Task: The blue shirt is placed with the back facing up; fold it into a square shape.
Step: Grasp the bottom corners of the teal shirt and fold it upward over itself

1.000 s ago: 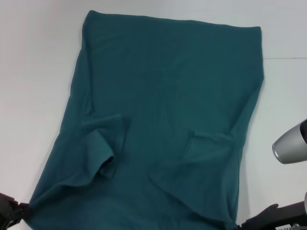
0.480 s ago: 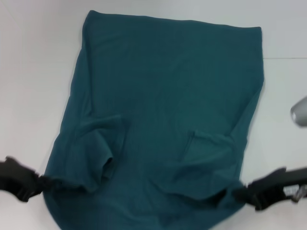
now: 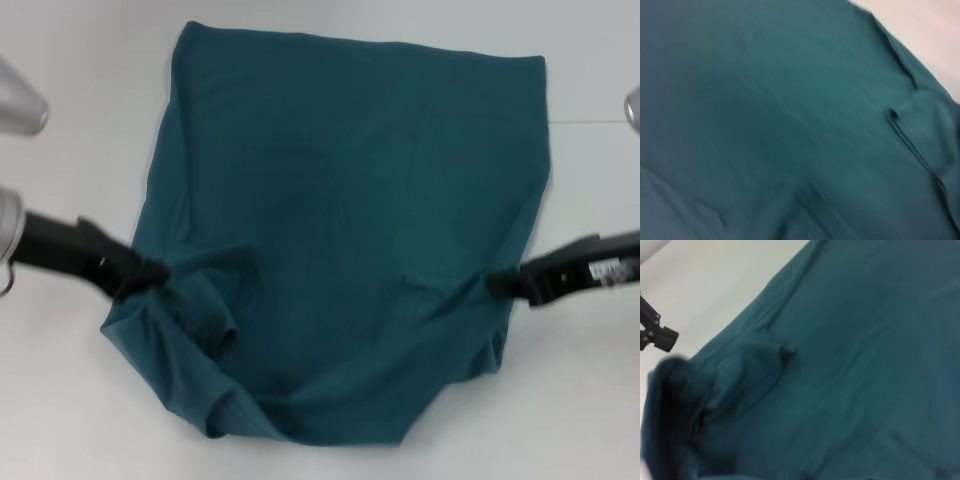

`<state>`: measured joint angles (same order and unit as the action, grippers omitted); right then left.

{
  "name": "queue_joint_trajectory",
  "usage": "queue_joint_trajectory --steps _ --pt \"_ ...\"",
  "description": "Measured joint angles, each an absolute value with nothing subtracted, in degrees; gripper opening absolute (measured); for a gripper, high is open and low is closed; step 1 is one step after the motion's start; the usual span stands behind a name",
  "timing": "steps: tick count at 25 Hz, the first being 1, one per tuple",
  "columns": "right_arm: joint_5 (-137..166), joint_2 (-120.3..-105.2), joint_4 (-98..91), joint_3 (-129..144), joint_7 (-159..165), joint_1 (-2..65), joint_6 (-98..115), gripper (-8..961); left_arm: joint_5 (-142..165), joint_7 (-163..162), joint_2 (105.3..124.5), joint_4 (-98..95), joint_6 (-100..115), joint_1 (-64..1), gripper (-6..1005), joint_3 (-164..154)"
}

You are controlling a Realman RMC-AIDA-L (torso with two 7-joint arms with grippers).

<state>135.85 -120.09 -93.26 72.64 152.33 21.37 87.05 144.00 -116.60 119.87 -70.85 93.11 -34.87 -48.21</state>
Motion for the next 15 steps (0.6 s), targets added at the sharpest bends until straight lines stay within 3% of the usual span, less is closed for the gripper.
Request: queue_joint_trajectory --steps 8,15 --pt "136.5 -119.26 -80.8 61.3 145.1 31.9 84.6 16 144.0 -118.0 117.56 -63.9 83.4 -42.8 49 -48.3" --pt "140.6 -118.40 -75.2 58.8 143.7 36.8 84.6 16 144.6 -118.4 116.67 -62.3 82.0 -44.2 50 -48.4"
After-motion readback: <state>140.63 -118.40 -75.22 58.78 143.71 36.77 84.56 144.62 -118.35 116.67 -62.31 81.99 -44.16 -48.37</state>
